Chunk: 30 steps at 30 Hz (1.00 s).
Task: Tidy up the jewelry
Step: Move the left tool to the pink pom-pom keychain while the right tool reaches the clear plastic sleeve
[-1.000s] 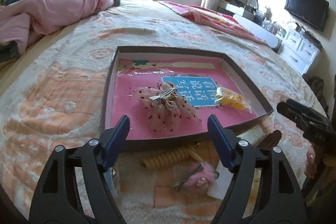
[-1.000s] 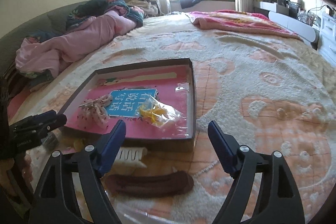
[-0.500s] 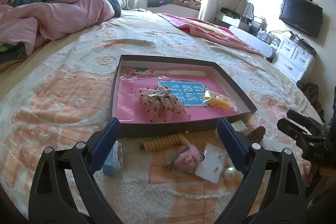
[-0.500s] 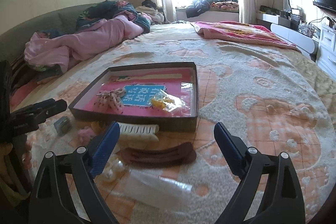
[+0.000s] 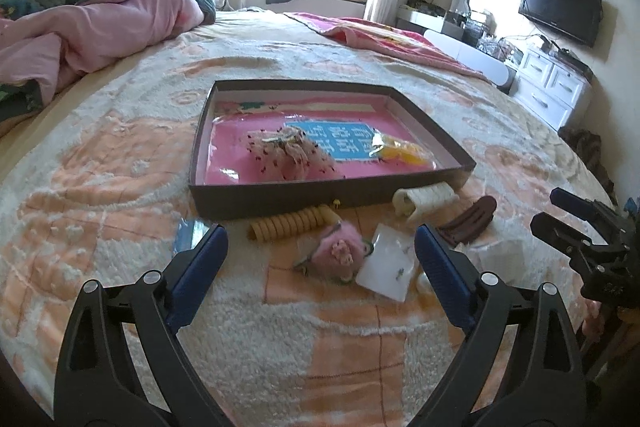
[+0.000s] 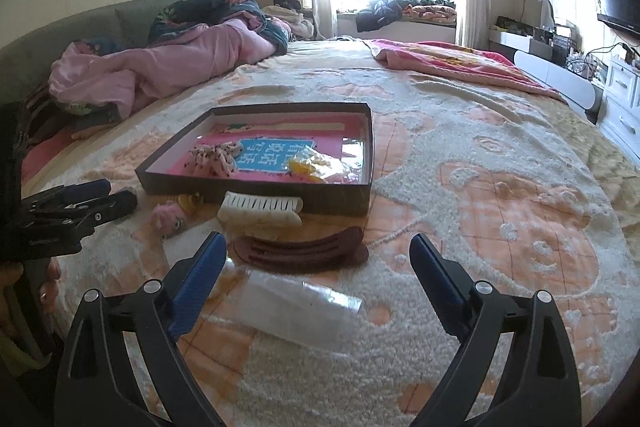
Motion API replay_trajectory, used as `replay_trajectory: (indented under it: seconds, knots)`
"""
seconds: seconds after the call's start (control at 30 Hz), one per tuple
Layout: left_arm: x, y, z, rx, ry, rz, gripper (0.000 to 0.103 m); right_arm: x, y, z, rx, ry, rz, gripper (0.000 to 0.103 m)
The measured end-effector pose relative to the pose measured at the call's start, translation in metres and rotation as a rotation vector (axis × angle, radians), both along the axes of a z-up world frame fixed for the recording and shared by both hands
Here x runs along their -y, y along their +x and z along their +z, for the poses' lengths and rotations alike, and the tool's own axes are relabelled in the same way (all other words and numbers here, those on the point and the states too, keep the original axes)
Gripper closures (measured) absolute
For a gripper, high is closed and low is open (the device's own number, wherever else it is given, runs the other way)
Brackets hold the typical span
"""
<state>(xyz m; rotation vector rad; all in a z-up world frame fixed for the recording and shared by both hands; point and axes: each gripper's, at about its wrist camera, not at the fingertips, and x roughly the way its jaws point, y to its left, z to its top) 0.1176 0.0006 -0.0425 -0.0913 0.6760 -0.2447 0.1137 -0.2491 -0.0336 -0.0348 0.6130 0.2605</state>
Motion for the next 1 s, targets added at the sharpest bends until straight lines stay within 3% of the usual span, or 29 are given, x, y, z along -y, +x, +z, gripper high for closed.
replay_trajectory:
  seconds: [0.7, 1.0]
  knots:
    - [0.018, 0.006, -0.028, -0.051, 0.047, -0.033, 0.017, -0.006, -0.005, -0.039, -0.096, -0.016, -0.002, 0.008]
    - [0.015, 0.018, -0.034, -0.082, 0.003, -0.033, 0.018, -0.014, 0.01, -0.05, -0.126, 0.012, 0.006, 0.008]
